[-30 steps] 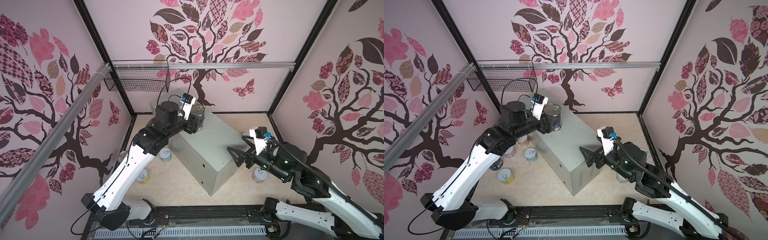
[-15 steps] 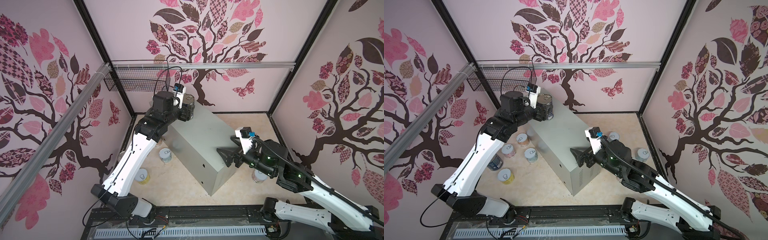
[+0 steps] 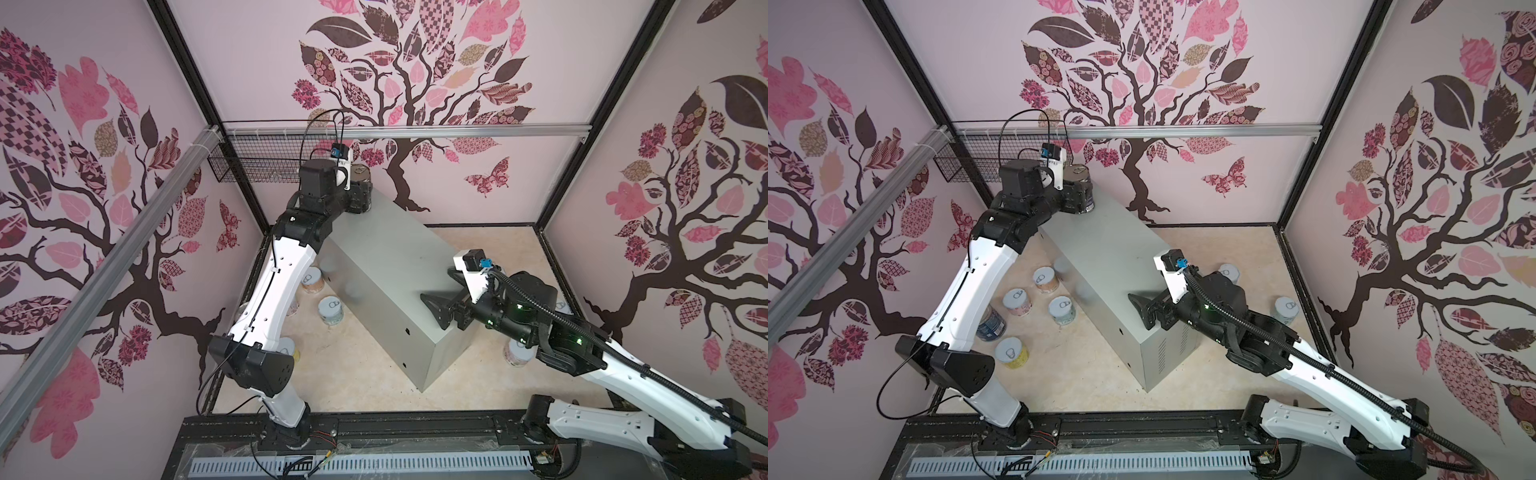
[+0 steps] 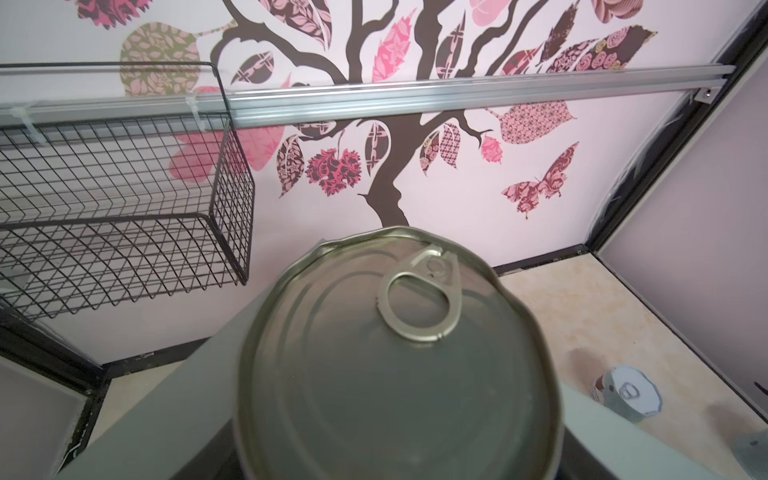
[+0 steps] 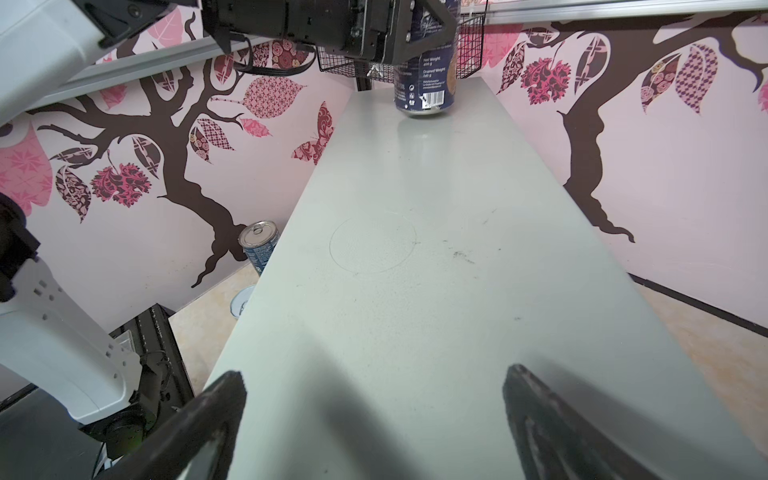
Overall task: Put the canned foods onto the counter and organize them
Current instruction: 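Grasp the dark blue can with the left gripper and slide it toward the basket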
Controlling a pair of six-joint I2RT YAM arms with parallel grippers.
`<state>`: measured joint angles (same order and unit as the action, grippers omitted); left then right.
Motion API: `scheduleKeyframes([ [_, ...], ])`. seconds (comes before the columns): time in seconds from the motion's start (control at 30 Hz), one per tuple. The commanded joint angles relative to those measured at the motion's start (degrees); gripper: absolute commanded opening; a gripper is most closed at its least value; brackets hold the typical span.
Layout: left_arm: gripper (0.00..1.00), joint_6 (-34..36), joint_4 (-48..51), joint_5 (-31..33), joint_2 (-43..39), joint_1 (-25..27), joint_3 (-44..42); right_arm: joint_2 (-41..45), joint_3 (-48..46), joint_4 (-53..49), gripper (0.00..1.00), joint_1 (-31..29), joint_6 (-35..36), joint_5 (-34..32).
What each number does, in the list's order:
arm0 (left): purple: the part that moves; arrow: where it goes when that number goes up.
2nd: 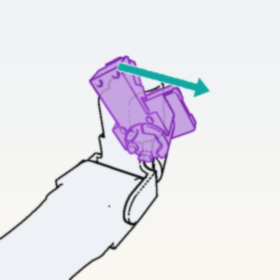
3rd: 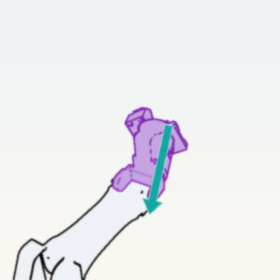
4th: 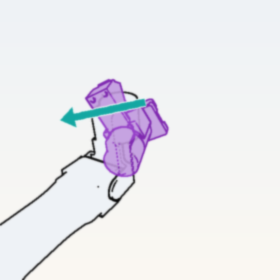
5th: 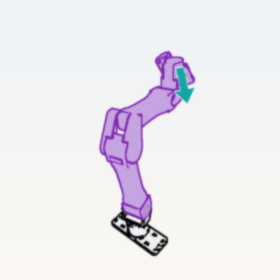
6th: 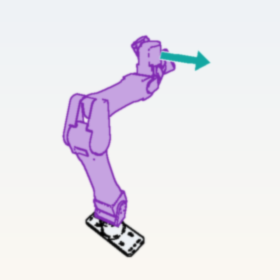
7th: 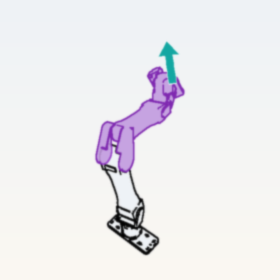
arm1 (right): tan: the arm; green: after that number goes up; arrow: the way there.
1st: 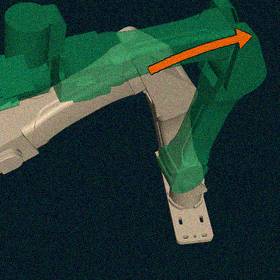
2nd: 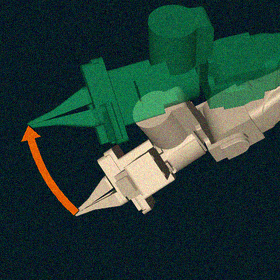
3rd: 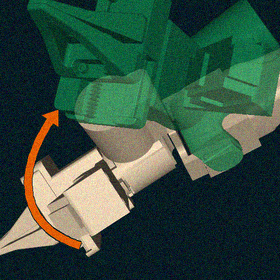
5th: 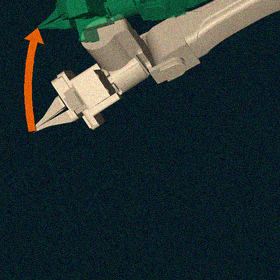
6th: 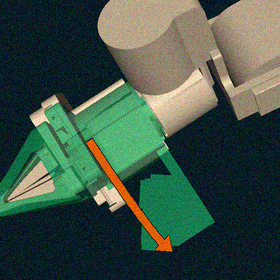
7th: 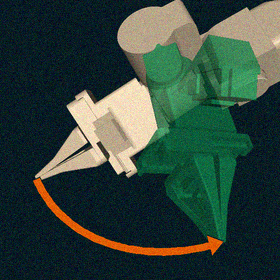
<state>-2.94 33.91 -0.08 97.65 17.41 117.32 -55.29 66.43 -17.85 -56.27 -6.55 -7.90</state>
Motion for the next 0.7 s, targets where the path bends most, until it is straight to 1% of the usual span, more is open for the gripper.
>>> scheduleKeyframes([
  [0.0,0.50,-1.75,-9.37,-3.55,1.20,-1.21,6.85,-1.21,1.31,-2.80,1.00,-0.08,-0.92,1.37],
  [0.13,0.50,-1.51,-11.08,-3.63,3.25,-1.76,7.93,-1.24,1.72,-2.95,1.00,-0.07,-0.84,2.01],
  [0.4,0.49,-0.50,-11.19,-3.45,7.79,-1.76,13.21,-0.40,1.56,-3.43,1.00,-0.07,-0.84,2.28],
  [0.67,0.49,1.75,-11.93,-0.21,9.54,-1.76,13.88,0.70,1.08,-4.14,1.00,-0.09,-0.93,2.19],
])
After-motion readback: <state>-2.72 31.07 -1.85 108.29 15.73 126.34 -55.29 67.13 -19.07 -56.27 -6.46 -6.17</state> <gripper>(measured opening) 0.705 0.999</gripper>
